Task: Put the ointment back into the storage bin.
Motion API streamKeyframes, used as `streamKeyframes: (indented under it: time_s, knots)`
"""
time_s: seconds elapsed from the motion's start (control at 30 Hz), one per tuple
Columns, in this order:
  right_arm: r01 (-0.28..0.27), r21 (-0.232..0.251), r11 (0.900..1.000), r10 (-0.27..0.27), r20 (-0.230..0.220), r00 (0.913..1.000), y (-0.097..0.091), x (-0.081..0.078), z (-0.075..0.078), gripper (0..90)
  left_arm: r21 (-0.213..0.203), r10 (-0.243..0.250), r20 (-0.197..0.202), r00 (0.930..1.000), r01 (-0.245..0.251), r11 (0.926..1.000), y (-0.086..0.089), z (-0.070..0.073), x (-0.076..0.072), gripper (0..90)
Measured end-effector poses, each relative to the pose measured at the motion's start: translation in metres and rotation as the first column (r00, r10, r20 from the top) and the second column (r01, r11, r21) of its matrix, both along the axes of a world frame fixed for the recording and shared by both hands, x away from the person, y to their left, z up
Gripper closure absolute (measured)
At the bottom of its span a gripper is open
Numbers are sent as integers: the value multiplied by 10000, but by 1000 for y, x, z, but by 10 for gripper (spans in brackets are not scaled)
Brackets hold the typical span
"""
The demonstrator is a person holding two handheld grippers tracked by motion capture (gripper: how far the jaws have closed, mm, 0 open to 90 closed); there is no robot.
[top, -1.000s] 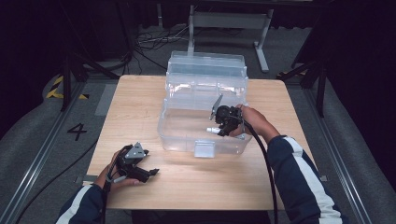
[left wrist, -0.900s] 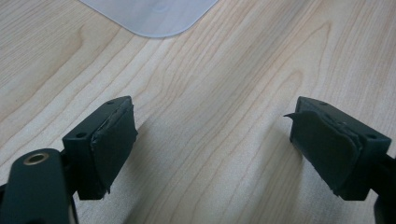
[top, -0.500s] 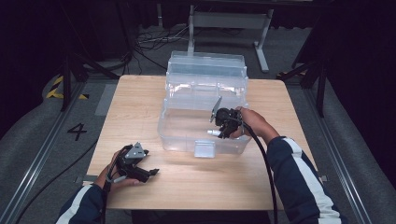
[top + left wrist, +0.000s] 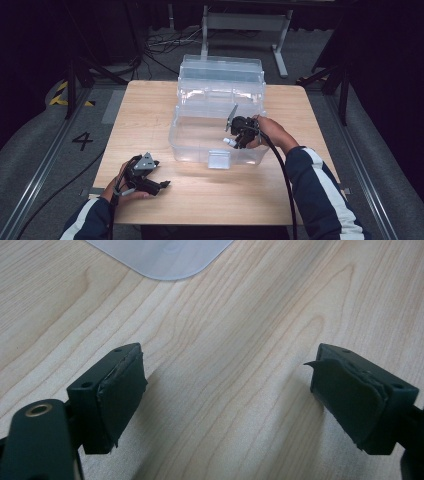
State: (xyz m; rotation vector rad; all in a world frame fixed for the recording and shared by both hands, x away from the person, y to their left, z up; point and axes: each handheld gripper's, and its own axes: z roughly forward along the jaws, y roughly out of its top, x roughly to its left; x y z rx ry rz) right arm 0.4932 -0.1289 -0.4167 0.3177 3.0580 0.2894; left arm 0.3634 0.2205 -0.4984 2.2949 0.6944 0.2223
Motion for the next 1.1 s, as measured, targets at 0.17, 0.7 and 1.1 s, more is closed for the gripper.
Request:
streamKeyframes:
  time_s: [0.17, 0.7, 1.1]
  knots:
    - [32, 67, 10000, -33, 46, 10000, 0, 0, 1, 696, -1, -2, 6, 10000, 2, 10000, 0, 0, 0, 147]
    - [177, 498, 9986, -193, 312, 9993, -3, -4, 8, 669, -1, 0, 4, 10000, 0, 10000, 0, 0, 0, 147]
    - [129, 1410, 9899, -259, 909, 9955, -8, -12, 20, 646, 0, 1, 1, 10000, -1, 10000, 0, 0, 0, 147]
